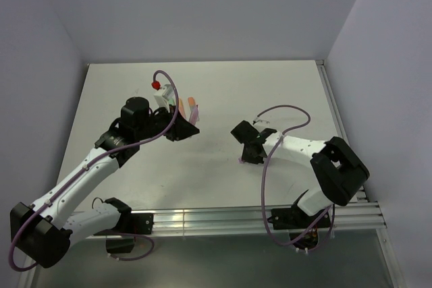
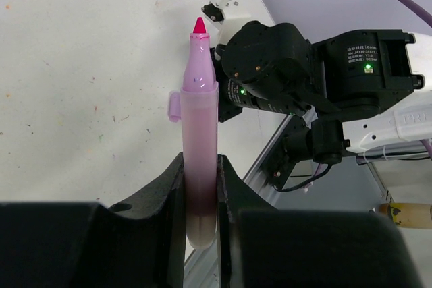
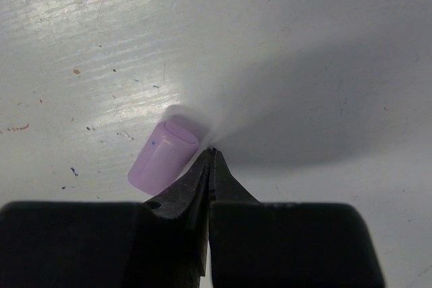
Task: Insert the pens into the pen caps
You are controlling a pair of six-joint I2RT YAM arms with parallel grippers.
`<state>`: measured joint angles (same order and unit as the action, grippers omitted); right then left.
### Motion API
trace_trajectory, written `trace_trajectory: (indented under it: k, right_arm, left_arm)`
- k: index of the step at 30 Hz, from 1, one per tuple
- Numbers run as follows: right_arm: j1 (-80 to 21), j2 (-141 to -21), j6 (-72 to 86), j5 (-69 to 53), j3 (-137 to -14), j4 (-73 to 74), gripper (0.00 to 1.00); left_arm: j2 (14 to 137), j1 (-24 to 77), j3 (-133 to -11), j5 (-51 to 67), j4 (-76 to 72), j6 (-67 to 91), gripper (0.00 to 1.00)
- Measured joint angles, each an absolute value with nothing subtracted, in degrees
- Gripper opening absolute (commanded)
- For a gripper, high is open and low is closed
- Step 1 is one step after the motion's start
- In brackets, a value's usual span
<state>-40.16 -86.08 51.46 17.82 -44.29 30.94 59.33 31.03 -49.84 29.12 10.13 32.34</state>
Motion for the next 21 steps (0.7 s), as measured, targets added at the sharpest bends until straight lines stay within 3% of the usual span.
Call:
trace_trajectory:
  k: [21]
  right_arm:
    - [-39.4,-90.3,48.1,19.6,-48.5,31.7,0.0]
  left_arm:
    - [59.3,31.0,-49.8,29.3,10.0,32.4,0.0]
